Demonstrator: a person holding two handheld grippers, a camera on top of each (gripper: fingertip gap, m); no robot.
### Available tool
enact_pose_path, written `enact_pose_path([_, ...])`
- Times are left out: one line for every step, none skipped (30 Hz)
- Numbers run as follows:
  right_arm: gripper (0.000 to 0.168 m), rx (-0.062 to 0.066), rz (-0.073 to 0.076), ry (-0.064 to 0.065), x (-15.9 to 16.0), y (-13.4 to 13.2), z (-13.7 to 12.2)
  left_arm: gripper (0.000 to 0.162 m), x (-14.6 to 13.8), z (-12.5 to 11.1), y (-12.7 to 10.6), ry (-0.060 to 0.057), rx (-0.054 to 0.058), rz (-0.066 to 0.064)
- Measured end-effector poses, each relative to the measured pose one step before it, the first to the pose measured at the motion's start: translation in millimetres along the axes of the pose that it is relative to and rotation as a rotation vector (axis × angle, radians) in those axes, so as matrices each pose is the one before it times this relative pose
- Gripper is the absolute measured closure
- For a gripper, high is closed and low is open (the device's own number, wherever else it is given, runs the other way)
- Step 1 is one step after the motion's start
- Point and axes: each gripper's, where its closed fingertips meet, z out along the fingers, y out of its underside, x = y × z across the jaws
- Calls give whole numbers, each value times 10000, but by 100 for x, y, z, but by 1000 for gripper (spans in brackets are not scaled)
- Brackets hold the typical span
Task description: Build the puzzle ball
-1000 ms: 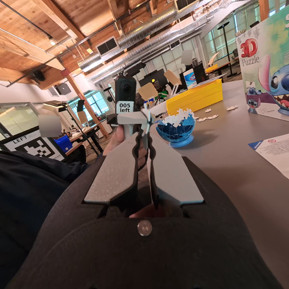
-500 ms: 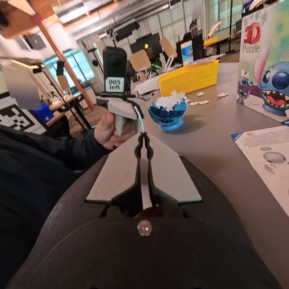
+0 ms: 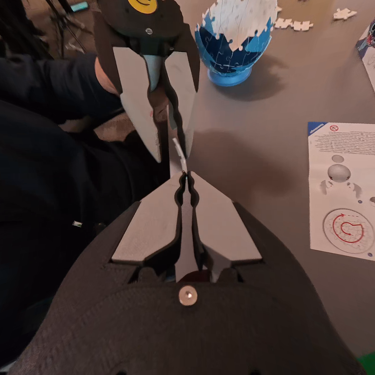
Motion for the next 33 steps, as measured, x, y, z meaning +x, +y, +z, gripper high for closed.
enact_pose_path([168,-270,-96,-35,-132,-178,113,147,-249,134,446,-192,-319,171])
enact_pose_path([168,-258,-129,-100,-275,-196,103,159,-361,85,433,-255,-282,189])
enact_pose_path([168,-287,-186,36,-91,-139,95,162,-308,16,211,-209,-109,144])
enact_pose_path([168,-265,-209,172,119,-114,78,162,-163,-84,-16,-119,54,20])
enact_pose_path([168,-123,-152,109,83,-222,13,162,-70,-185,-90,-52,117,10])
enact_pose_path([168,80,-61,47,66,-381,-44,162,-55,-295,-242,-58,218,12])
enact_pose_path([168,299,-2,50,106,-552,-93,162,-91,-384,-361,-87,320,35])
enact_pose_path([168,474,15,63,149,-625,-128,162,-143,-447,-443,-95,372,35])
enact_pose_path([168,569,20,52,155,-571,-115,162,-195,-495,-523,-94,420,4])
enact_pose_path([167,567,65,40,181,-441,-42,162,-278,-536,-625,-81,465,-71])
enact_pose_path([163,541,125,18,194,-362,42,162,-180,-508,-631,39,436,-152])
enact_pose_path([161,559,134,-65,26,-410,99,162,-68,-412,-506,147,338,-205])
enact_pose_path([161,572,105,-176,-193,-475,129,162,-104,-284,-343,109,223,-223])
enact_pose_path([163,513,91,-163,-208,-462,130,162,-121,-167,-158,57,125,-166])
enact_pose_path([165,385,92,-23,18,-364,153,162,67,-84,-42,104,64,-78])
enact_pose_path([163,237,59,55,127,-231,165,162,167,-38,-21,110,62,-6])
enact_pose_path([160,150,18,15,27,-162,173,162,126,-1,21,49,6,18])
enact_pose_path([158,125,3,-65,-117,-154,162,162,45,-22,35,-22,-15,49])
enact_pose_path([159,105,16,-106,-165,-142,193,162,56,-52,-39,-13,28,66])
enact_pose_path([166,70,21,-51,-61,-132,183,162,202,-83,-72,90,60,50])
enact_pose_path([168,47,10,-9,6,-119,129,162,-30,-124,-62,-31,81,1])
enact_pose_path([168,21,43,-82,-102,-94,103,162,56,-126,-47,58,77,14])
enact_pose_path([168,-20,76,-113,-127,-45,74,162,104,-121,4,102,45,-52])
enact_pose_path([168,-79,70,-85,-92,21,93,162,48,-106,44,61,22,-49])
enact_pose_path([168,-168,26,-39,-42,108,112,162,-2,-105,146,16,-64,-45])
enact_pose_path([168,-284,-41,52,62,214,97,161,-87,-134,271,-60,-188,-35])
enact_pose_path([168,-380,-85,169,224,257,48,158,-174,-240,110,-139,-127,40])
enact_pose_path([168,-382,-103,177,194,198,14,155,-120,-356,-122,-134,-14,134])
enact_pose_path([168,-280,-82,69,27,16,-4,155,-93,-407,-293,-148,46,147])
enact_pose_path([168,-211,-19,-40,-125,-124,9,155,-39,-373,-335,-129,57,146])
enact_pose_path([168,-218,5,-82,-162,-129,74,157,24,-268,-258,-94,-8,139])
enact_pose_path([168,-266,-44,-47,-110,-68,152,157,25,-137,-120,-90,-79,127])
enact_pose_path([168,-316,-113,53,0,8,225,157,-46,-33,27,-99,-139,104])
